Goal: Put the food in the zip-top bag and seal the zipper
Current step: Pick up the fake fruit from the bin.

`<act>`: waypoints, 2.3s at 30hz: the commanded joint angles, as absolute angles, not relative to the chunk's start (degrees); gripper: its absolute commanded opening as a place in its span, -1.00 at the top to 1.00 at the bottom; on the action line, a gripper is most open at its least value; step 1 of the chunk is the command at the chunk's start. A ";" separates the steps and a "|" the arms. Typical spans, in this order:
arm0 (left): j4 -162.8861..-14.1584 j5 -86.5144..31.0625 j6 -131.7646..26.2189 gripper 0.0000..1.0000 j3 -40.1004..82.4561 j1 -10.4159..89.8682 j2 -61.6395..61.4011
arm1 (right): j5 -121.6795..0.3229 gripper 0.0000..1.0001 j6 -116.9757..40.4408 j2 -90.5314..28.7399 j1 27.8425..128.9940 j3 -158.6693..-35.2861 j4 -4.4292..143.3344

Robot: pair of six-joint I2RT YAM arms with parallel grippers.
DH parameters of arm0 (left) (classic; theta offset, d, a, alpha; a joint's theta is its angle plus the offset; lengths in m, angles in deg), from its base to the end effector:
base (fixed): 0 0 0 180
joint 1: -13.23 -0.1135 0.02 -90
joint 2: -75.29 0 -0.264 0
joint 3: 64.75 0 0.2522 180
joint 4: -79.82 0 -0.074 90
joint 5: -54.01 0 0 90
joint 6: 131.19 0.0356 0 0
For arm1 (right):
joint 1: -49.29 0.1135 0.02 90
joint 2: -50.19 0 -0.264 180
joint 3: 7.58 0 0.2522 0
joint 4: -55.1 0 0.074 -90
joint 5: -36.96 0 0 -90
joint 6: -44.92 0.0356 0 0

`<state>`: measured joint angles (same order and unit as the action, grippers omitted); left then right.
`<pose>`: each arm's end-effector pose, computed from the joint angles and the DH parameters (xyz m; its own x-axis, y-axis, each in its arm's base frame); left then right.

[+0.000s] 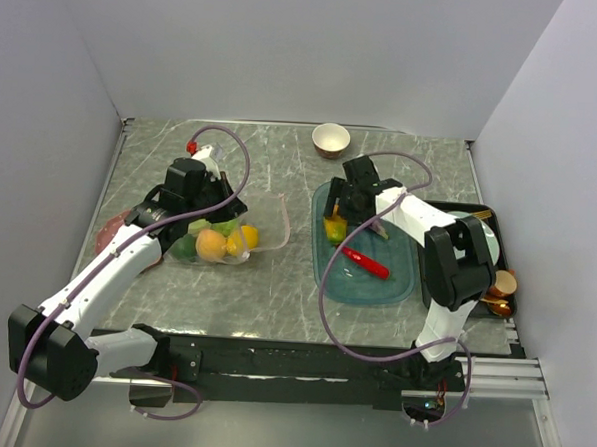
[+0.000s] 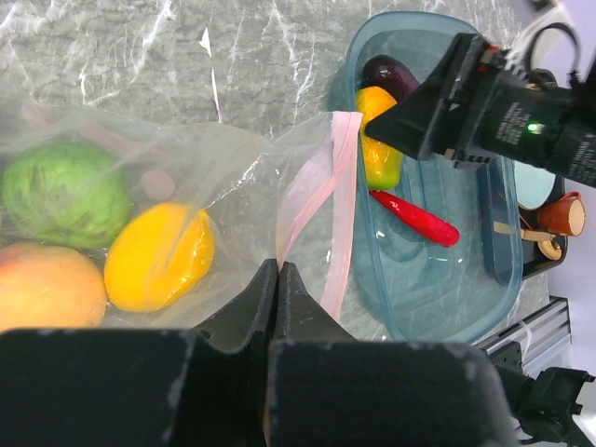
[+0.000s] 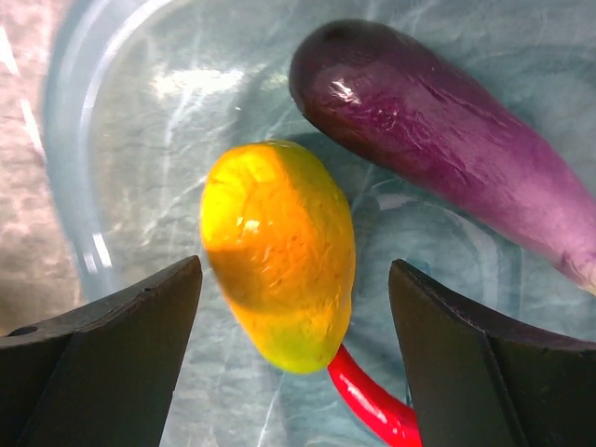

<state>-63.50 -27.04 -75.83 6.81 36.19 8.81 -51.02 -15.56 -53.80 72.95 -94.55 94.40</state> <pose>0.2362 -0.1061 0.3207 -0.6853 -0.3195 -0.6544 0.1432 0.8220 -0.5512 0.3538 0.1537 0.2047 -0.8520 0.1643 -0.4970 0.0421 0.9679 0.2477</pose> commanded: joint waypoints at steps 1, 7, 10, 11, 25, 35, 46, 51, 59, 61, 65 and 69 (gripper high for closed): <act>-65.15 -27.64 -75.56 0.99 7.11 36.43 9.63 | -51.19 -0.74 -15.20 -55.28 73.20 -95.88 93.29; -65.33 -27.46 -75.65 0.98 6.75 36.43 9.46 | -52.16 -0.66 -15.29 -55.46 73.20 -94.73 92.24; -65.50 -27.29 -75.82 0.98 7.10 36.43 9.28 | -52.33 -0.49 -15.64 -56.34 73.20 -95.52 92.85; -65.59 -27.20 -75.91 0.98 7.19 36.43 9.28 | -52.68 -0.44 -15.73 -56.25 73.28 -95.52 92.94; -65.59 -26.94 -75.82 0.98 7.28 36.43 8.93 | -55.14 -0.71 -12.83 -54.40 73.29 -91.13 91.18; -65.85 -26.67 -75.65 0.99 7.46 36.43 8.31 | -54.71 -0.05 -12.74 -52.92 73.37 -90.95 91.00; -65.68 -26.85 -75.56 0.98 7.72 36.43 8.49 | -54.97 0.19 -12.04 -44.92 73.73 -87.44 91.27; -65.68 -26.76 -75.38 0.98 8.07 36.43 8.14 | -56.11 0.23 -10.89 -39.65 74.51 -85.60 91.45; -65.76 -26.76 -75.21 0.98 7.89 36.43 8.23 | -63.13 0.29 -10.71 -33.93 78.11 -83.75 90.22; -65.76 -26.67 -75.29 0.99 7.89 36.43 8.14 | -64.90 0.30 -11.50 -33.05 79.17 -83.75 89.60; -66.29 -26.23 -75.65 0.98 7.54 36.43 7.96 | -66.04 0.31 -11.68 -31.73 83.64 -85.06 88.55; -66.29 -25.97 -75.47 0.99 7.46 36.43 7.61 | -66.57 0.31 -10.02 -31.03 86.55 -85.85 85.83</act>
